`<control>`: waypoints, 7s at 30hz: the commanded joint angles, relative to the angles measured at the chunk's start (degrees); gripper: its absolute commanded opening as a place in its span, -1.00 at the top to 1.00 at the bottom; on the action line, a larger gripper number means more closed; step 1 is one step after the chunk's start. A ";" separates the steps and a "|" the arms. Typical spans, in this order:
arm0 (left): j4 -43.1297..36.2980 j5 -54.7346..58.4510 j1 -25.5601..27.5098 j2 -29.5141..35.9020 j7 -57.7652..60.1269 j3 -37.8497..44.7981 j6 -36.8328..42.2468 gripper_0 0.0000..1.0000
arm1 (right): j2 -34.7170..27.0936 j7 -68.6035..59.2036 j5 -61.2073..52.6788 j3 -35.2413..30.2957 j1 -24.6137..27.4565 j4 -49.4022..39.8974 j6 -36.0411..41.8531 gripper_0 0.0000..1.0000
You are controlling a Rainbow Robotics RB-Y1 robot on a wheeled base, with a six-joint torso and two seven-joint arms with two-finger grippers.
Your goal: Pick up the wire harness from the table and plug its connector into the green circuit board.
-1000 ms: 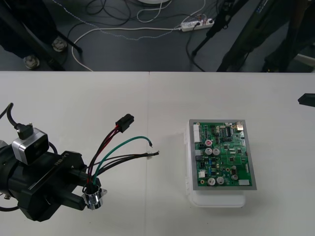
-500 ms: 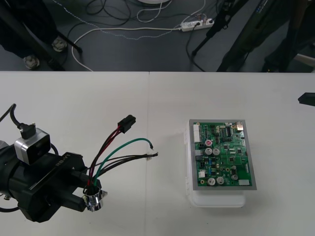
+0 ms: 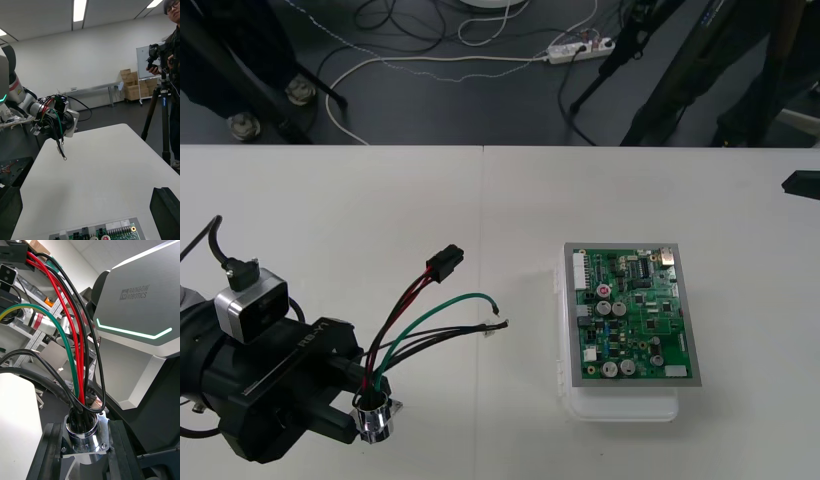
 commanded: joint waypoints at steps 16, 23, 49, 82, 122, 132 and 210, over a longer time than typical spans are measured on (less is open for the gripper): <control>-3.06 1.12 -1.93 2.02 5.02 -1.56 -2.40 1.00 | 6.28 -5.81 0.81 6.42 -9.02 1.28 -0.02 -1.00; -3.06 1.30 -1.93 2.02 5.02 -1.56 -2.40 1.00 | 8.39 -10.21 1.60 7.38 -11.13 1.37 -0.02 -1.00; -3.06 1.74 -1.93 1.67 4.84 -1.56 -2.40 1.00 | 14.36 -14.16 1.77 13.97 -16.05 -0.39 -0.02 -1.00; -3.23 2.71 -2.01 1.67 4.93 -1.56 -2.40 1.00 | 19.29 -16.80 5.55 18.98 -16.40 -9.27 -0.02 -1.00; -3.23 3.23 -2.37 1.76 5.02 -1.56 -2.40 1.00 | 29.83 -26.56 15.31 19.51 -22.73 -9.18 11.93 -1.00; -3.23 3.32 -2.37 1.67 4.84 -1.56 -2.40 1.00 | 32.12 -27.17 15.22 21.97 -23.17 -9.44 12.98 -1.00; -3.23 3.76 -2.54 1.67 4.93 -1.56 -2.40 1.00 | 35.19 -32.27 11.44 29.97 -27.65 -11.64 13.95 0.67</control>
